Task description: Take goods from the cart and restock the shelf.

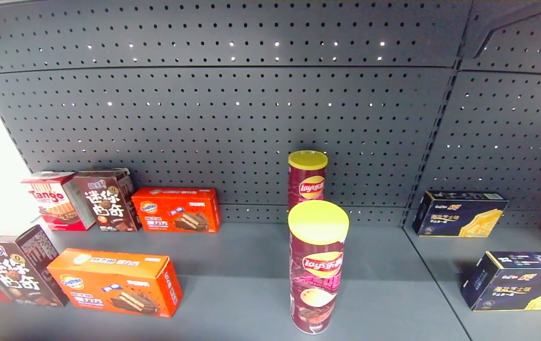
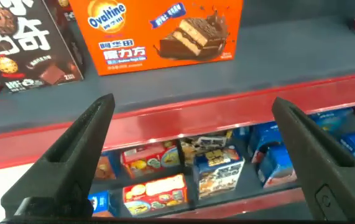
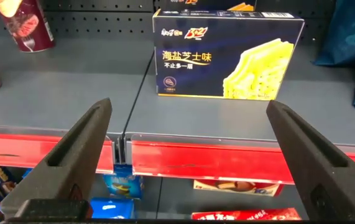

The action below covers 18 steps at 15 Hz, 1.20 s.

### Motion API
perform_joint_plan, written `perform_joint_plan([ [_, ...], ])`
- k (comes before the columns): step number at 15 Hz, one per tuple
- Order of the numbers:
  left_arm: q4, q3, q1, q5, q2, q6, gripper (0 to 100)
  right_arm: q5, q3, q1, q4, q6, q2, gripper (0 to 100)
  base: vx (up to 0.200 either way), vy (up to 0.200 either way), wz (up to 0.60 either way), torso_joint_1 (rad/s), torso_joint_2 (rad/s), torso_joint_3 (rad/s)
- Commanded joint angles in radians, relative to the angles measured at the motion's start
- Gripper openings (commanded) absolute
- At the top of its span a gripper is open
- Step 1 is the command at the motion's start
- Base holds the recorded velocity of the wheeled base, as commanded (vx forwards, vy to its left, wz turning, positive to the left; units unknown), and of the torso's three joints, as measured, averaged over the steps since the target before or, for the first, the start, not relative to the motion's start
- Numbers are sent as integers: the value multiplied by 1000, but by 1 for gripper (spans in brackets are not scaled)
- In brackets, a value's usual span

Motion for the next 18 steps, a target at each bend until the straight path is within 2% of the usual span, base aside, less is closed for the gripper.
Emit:
perform_joint_plan([
  [1,0,3,19,29,-7,3,100,1,0,0,0,0,1,100,0,0,0,0,0,0],
  [2,0,3,79,33,-30,4,100,1,0,0,0,0,1,100,0,0,0,0,0,0],
  [4,-2,3,118,29,-70,3,100,1,0,0,0,0,1,100,0,0,0,0,0,0],
  [6,-6,4,109,-6,-151,7,100,1,0,0,0,0,1,100,0,0,0,0,0,0],
  [7,-6,4,108,-6,-151,9,100,1,0,0,0,0,1,100,0,0,0,0,0,0],
  [9,-5,4,109,4,-151,-20,100,1,0,0,0,0,1,100,0,0,0,0,0,0],
  [18,-5,4,108,4,-151,-19,100,1,0,0,0,2,1,100,0,0,0,0,0,0],
])
